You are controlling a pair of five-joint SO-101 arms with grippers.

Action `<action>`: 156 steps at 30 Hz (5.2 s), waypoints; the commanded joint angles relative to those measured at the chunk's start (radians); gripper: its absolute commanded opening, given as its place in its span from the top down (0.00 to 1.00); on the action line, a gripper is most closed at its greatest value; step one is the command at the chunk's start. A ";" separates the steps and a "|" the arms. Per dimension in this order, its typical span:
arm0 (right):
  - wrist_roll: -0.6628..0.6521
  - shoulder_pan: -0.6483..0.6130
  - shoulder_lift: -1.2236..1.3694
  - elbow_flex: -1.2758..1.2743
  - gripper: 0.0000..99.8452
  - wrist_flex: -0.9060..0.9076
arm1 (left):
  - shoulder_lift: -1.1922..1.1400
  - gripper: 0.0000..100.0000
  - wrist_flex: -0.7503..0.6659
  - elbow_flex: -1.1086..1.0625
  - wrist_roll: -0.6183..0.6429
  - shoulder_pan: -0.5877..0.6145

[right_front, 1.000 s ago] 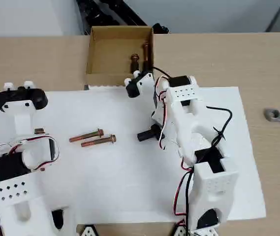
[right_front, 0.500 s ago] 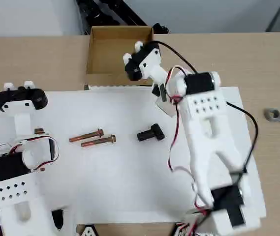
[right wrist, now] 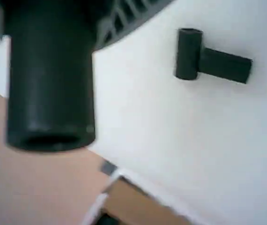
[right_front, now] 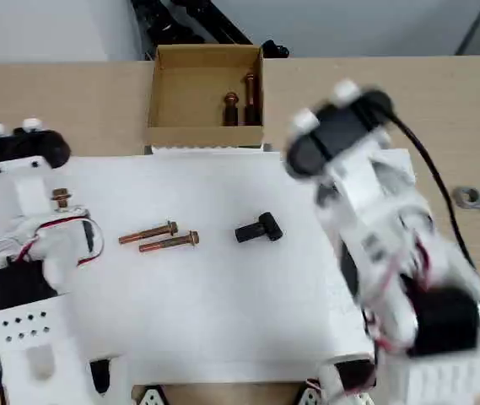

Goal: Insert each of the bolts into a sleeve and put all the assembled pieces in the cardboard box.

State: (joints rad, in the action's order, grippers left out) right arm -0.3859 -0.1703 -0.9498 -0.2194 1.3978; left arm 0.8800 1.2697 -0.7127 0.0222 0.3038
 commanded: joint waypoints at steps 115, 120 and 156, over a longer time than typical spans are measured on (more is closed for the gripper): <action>0.428 -0.559 -0.263 -0.881 1.00 -0.958 | 0.216 0.99 -0.413 0.153 0.431 -0.611; 0.428 -0.559 -0.263 -0.881 1.00 -0.958 | 0.203 0.99 -0.434 0.140 0.431 -0.608; 0.428 -0.559 -0.263 -0.878 1.00 -0.958 | 0.101 0.83 -0.212 0.196 0.450 -0.675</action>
State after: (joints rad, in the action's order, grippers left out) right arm 0.0545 -0.7258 -1.1830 -1.1155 0.4434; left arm 0.9797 1.0180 -0.5854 0.4657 -0.3682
